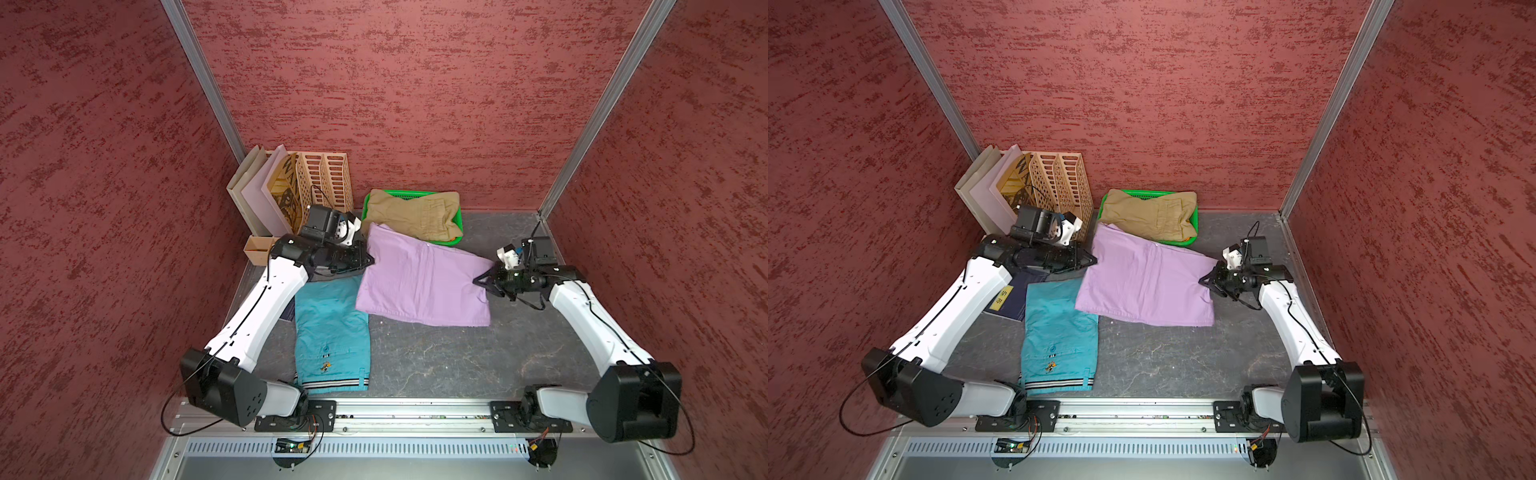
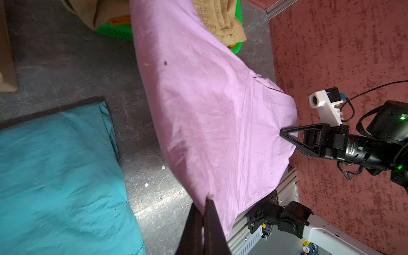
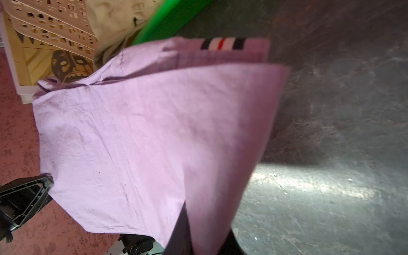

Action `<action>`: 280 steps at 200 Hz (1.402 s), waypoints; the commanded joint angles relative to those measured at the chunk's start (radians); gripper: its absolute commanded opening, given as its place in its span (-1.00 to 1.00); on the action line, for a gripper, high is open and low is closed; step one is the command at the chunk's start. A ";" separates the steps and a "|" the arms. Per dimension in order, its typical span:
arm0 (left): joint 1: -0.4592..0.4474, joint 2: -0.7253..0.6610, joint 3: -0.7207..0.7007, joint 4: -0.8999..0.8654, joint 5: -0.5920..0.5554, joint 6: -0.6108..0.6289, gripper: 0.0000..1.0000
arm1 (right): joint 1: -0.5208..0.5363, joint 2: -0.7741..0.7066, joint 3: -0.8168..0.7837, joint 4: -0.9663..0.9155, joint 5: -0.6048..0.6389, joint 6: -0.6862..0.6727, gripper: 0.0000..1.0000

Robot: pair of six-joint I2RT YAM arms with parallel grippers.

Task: Put the folded long pants in the basket
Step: Place the long pant in the basket.

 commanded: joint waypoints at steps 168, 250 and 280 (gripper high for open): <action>0.198 0.746 0.790 0.251 0.083 0.002 -1.00 | 0.006 0.952 1.221 0.130 -0.030 0.146 -1.00; 0.211 1.072 1.066 0.266 0.132 -0.041 -1.00 | 0.004 1.195 1.404 0.151 0.021 0.189 -1.00; 0.213 1.116 1.066 0.284 0.128 -0.035 -0.95 | 0.002 1.219 1.402 0.154 0.060 0.153 -1.00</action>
